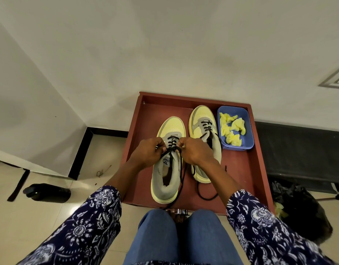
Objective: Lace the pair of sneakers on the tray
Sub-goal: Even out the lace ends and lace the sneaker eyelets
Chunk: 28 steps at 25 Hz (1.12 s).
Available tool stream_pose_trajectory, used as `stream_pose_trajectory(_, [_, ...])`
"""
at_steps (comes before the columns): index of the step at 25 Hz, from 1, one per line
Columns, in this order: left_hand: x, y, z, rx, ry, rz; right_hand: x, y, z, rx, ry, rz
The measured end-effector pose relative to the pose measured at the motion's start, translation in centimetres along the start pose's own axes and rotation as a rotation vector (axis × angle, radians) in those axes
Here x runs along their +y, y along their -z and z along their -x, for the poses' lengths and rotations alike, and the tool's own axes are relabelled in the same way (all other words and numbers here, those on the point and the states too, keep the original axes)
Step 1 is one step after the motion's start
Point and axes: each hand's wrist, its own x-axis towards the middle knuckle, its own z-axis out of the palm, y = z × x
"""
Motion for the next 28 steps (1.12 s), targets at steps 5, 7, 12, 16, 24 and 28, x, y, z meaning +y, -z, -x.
stream_pose_trajectory(5, [0.0, -0.1, -0.2, 0.054, 0.014, -0.009, -0.4, 0.3, 0.5, 0.017, -0.007, 0.113])
stream_pose_trajectory(7, [-0.1, -0.2, -0.3, 0.076, 0.020, -0.023, -0.4, 0.2, 0.7, 0.023, -0.007, 0.119])
stream_pose_trajectory(12, [-0.5, -0.6, -0.4, 0.121, 0.062, -0.013, -0.7, 0.1, 1.1, 0.076, -0.012, 0.117])
stream_pose_trajectory(16, [-0.5, -0.8, -0.2, 0.149, 0.100, 0.030, -0.5, -0.1, 1.2, 0.095, -0.036, 0.117])
stream_pose_trajectory(24, [-0.4, -0.6, 0.3, 0.176, 0.136, 0.108, 0.0, -0.6, 1.2, 0.142, -0.027, 0.135])
stream_pose_trajectory(28, [-0.6, -0.6, 0.4, 0.179, 0.125, 0.118, -0.1, -0.6, 1.1, 0.136, -0.020, 0.157])
